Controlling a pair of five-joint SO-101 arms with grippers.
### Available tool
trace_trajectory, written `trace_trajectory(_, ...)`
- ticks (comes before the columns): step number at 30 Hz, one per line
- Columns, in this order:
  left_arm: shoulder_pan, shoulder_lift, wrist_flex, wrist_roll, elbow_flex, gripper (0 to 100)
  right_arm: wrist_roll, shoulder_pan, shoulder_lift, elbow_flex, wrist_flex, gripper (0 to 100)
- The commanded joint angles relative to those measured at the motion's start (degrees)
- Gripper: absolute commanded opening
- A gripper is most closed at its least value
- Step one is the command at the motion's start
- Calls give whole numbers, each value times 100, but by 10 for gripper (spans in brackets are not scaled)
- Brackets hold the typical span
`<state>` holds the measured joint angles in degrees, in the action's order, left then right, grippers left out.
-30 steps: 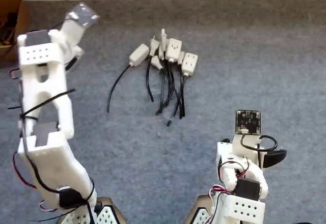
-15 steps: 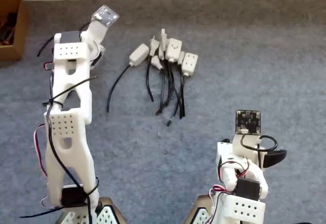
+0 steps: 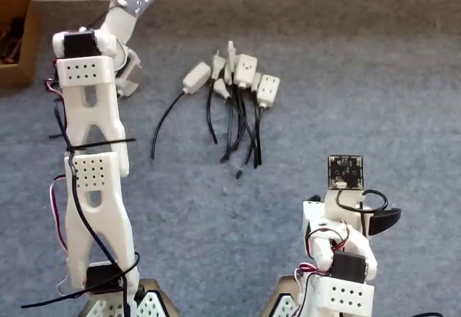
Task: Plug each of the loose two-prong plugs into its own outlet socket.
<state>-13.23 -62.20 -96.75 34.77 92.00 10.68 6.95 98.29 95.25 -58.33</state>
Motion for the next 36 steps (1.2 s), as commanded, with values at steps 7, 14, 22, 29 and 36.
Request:
trace_trajectory(7, 1068, 75, -193, -53, 330, 287, 62, -57, 92, 374, -22, 583)
trace_trajectory(14, 1798, 22, 484, -53, -154, 239, 62, -57, 92, 374, -22, 583)
trace_trajectory(22, 1763, -752, 1196, -53, -673, 239, 237, -57, 101, 374, -31, 583)
trace_trajectory(29, 1684, -989, 1503, -62, -673, 239, 246, -57, 101, 374, -31, 583)
trace_trajectory(36, 1473, -1024, 1600, -527, 127, 239, 246, -57, 101, 374, -31, 583)
